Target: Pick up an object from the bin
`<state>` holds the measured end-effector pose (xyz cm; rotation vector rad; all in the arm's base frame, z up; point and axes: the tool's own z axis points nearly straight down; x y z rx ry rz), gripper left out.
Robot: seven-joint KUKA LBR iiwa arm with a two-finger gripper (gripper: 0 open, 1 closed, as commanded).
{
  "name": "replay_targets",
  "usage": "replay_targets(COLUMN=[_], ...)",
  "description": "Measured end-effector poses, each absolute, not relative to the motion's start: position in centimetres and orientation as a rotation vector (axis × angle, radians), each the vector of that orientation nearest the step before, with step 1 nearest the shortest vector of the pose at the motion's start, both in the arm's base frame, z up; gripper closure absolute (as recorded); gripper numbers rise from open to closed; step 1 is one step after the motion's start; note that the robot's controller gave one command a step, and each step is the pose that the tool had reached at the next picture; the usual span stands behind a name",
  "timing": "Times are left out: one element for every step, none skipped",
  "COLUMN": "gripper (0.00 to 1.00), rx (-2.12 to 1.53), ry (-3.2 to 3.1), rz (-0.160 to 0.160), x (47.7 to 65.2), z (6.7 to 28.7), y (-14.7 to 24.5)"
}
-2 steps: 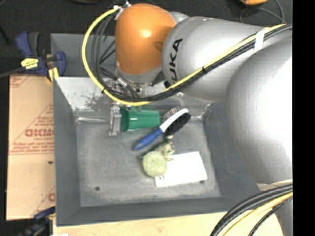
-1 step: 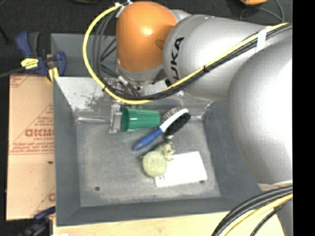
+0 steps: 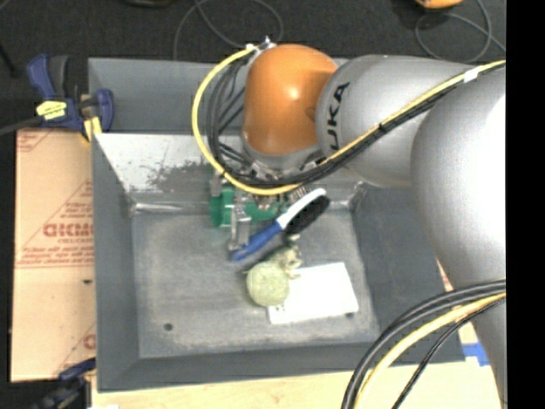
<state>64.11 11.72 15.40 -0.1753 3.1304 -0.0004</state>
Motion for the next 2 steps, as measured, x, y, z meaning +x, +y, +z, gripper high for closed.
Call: replay_targets(gripper=[0.00, 0.00], rx=[-0.209, -0.404], ry=[3.130, 3.111], rz=[-0.001, 0.001], x=[64.3, 63.8], z=[13.5, 13.8], y=[9.0, 2.6])
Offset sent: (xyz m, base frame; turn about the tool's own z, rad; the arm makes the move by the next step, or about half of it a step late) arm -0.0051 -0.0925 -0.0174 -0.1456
